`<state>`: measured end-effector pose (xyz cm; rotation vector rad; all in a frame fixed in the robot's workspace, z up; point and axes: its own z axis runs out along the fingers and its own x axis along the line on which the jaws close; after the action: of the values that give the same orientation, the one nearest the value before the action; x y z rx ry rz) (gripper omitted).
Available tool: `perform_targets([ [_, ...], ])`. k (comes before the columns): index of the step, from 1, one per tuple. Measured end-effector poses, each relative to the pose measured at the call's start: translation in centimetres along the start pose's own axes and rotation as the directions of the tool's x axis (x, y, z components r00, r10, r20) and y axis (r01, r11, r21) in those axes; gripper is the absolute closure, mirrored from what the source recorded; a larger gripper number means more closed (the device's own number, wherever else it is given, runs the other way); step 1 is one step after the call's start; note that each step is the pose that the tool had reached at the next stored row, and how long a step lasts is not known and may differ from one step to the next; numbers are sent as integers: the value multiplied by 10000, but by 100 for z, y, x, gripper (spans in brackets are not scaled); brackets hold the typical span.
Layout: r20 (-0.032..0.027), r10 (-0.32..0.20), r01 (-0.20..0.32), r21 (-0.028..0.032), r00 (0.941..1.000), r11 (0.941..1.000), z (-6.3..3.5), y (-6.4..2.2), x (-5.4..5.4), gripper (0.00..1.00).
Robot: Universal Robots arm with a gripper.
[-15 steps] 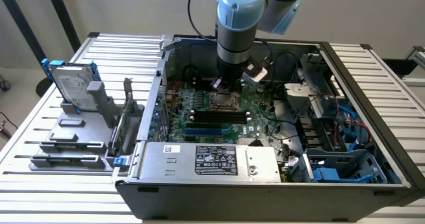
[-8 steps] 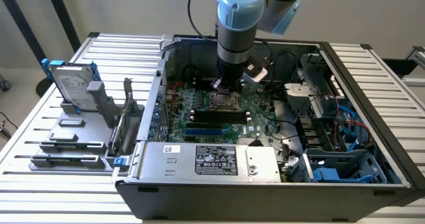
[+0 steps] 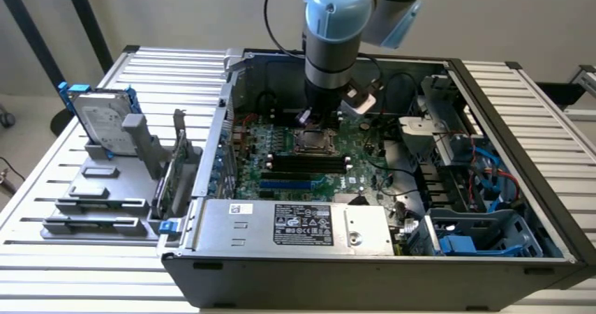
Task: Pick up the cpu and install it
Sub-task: 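Install the first cpu locking lever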
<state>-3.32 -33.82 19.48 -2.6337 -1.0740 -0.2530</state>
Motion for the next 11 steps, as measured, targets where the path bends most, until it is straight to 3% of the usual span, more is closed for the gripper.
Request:
perform_targets([
  [11, 8, 5, -5, 9, 10000, 10000, -13, 19, -12, 89],
])
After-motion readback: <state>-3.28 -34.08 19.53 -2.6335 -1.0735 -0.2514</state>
